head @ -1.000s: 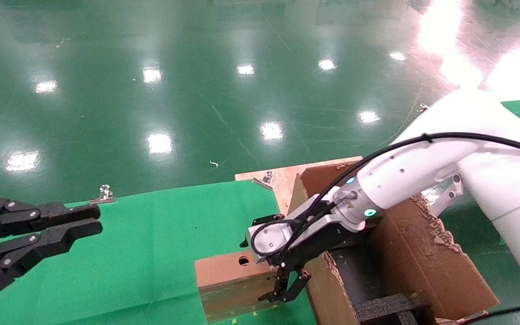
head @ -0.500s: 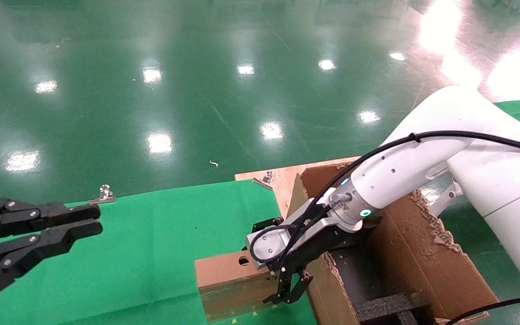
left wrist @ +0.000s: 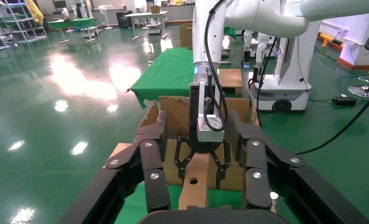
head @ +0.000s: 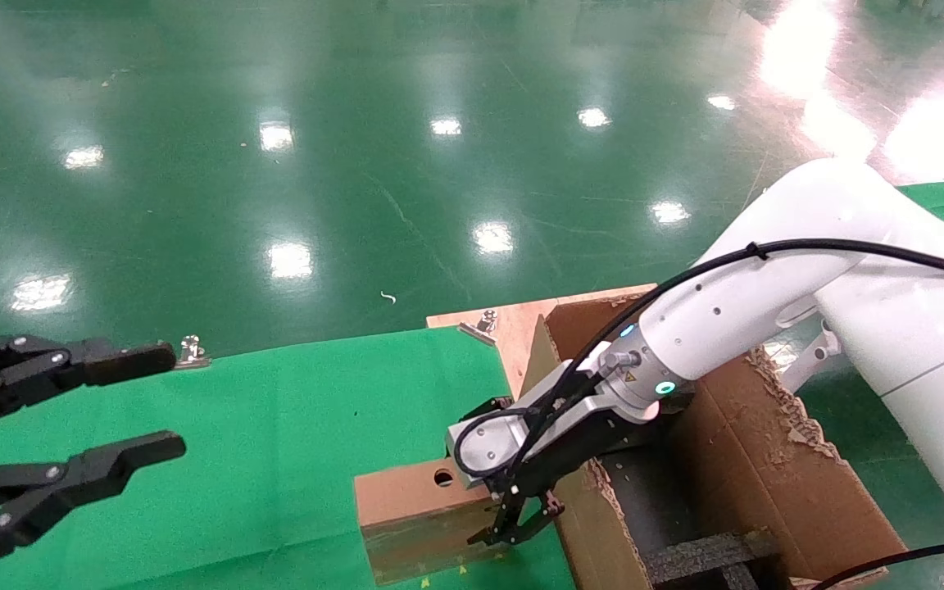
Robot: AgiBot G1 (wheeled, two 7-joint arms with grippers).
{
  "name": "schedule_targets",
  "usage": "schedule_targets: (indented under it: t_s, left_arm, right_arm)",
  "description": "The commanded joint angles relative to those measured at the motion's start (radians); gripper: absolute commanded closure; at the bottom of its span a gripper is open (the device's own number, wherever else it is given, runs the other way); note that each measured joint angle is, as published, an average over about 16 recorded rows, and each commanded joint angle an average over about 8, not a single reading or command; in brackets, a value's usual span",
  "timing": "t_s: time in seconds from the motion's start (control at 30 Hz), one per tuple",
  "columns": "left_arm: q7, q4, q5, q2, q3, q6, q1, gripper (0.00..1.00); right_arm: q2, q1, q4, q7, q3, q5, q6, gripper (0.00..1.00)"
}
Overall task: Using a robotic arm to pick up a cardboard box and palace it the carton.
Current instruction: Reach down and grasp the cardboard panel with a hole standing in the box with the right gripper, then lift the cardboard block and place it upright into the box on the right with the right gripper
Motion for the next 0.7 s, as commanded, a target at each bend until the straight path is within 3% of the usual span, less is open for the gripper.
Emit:
schedule_targets:
  t_s: [0.03,0.5,0.7]
  left_arm:
    - [0.000,0.000,0.000,0.000,0.000,0.000,0.000,0.00]
    - [0.000,0.000,0.000,0.000,0.000,0.000,0.000,0.00]
    - [0.000,0.000,0.000,0.000,0.000,0.000,0.000,0.00]
  right_arm:
    - [0.000,-0.001,0.000,0.000,0.001,0.001,0.000,1.00]
    - [0.002,-0.002,0.001,0.001,0.004,0.007,0.001,1.00]
    - [0.023,0.058,-0.010,-0.004,0.014,0.031,0.000,1.00]
